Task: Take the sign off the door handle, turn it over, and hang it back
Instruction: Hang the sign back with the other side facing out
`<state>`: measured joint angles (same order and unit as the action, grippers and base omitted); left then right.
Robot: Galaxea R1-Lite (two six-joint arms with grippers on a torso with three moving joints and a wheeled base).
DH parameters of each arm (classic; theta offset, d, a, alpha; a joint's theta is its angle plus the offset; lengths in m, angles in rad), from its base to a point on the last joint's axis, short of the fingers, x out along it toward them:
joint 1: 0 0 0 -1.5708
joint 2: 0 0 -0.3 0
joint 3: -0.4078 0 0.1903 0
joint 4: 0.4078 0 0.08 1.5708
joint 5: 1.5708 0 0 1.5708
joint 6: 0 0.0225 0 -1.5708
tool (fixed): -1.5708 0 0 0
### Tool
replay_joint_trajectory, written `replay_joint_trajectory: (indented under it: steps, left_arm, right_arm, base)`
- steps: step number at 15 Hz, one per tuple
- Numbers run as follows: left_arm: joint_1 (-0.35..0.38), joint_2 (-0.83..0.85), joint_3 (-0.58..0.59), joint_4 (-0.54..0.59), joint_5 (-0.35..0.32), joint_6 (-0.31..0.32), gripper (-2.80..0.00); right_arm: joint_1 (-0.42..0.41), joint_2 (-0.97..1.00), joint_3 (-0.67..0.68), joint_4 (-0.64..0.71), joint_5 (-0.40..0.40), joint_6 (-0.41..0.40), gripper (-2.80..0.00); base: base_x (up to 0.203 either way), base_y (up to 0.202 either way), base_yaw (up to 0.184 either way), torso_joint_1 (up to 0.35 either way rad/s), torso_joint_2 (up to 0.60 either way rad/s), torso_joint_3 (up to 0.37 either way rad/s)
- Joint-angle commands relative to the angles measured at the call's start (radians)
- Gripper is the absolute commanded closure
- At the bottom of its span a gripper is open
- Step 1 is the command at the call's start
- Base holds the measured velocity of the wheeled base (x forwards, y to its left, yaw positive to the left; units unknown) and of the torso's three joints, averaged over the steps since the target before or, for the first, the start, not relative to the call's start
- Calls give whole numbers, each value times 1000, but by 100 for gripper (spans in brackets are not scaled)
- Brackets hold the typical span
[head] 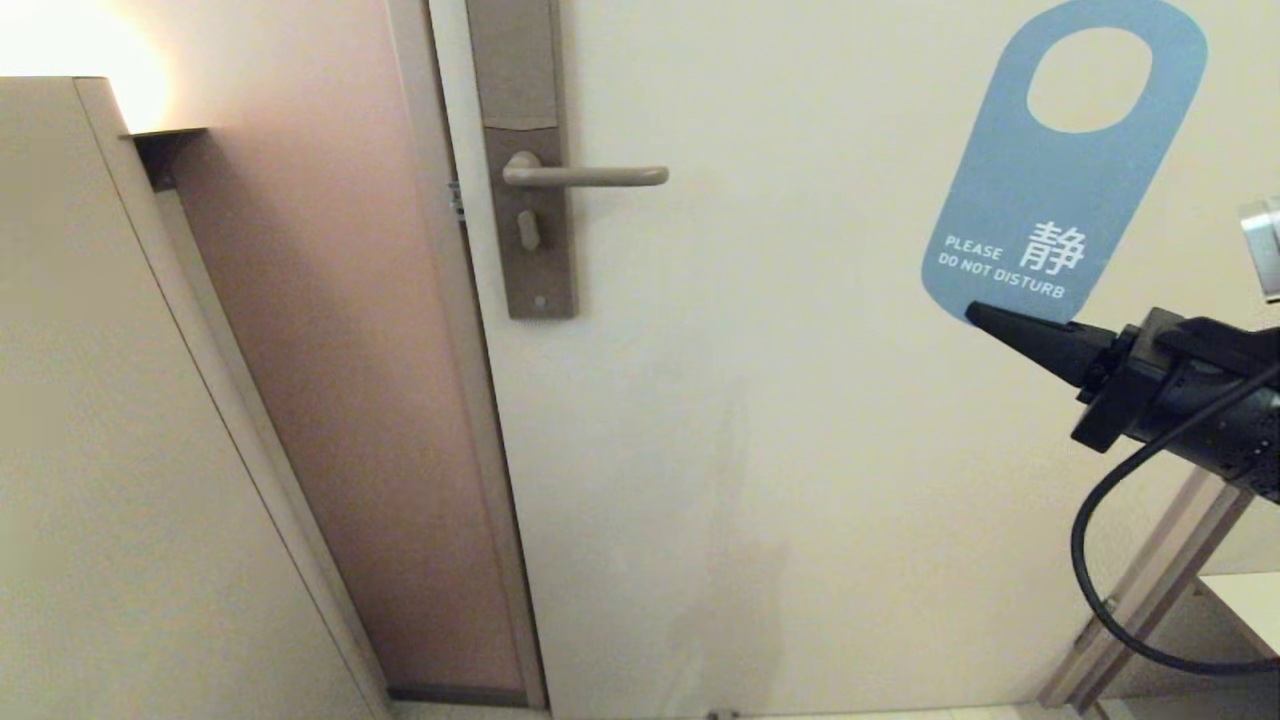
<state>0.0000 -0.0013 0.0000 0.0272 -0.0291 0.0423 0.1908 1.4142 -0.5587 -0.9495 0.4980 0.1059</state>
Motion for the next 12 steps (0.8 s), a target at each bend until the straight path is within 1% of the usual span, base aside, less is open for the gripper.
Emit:
replay_joint_trajectory:
  steps: [1,5,7,9,12]
  left_arm:
    - [0,1,0,0,0,1,0]
    - [0,1,0,0,0,1,0]
    - [0,1,0,0,0,1,0]
    - [0,1,0,0,0,1,0]
    - [0,1,0,0,0,1,0]
  right_arm:
    - [39,63,-19,-20,2,-1,0]
    - [121,190,-21,-113,2,-42,0]
    - [136,271,-23,-184,3,-74,0]
    - [146,336,-37,-244,2,-85,0]
    - [148,394,-98,-259,1,-86,0]
  base:
    - [0,0,0,0,0,0]
    - [0,0,0,0,0,0]
    - [0,0,0,0,0,0]
    - [0,0,0,0,0,0]
    - [0,0,0,0,0,0]
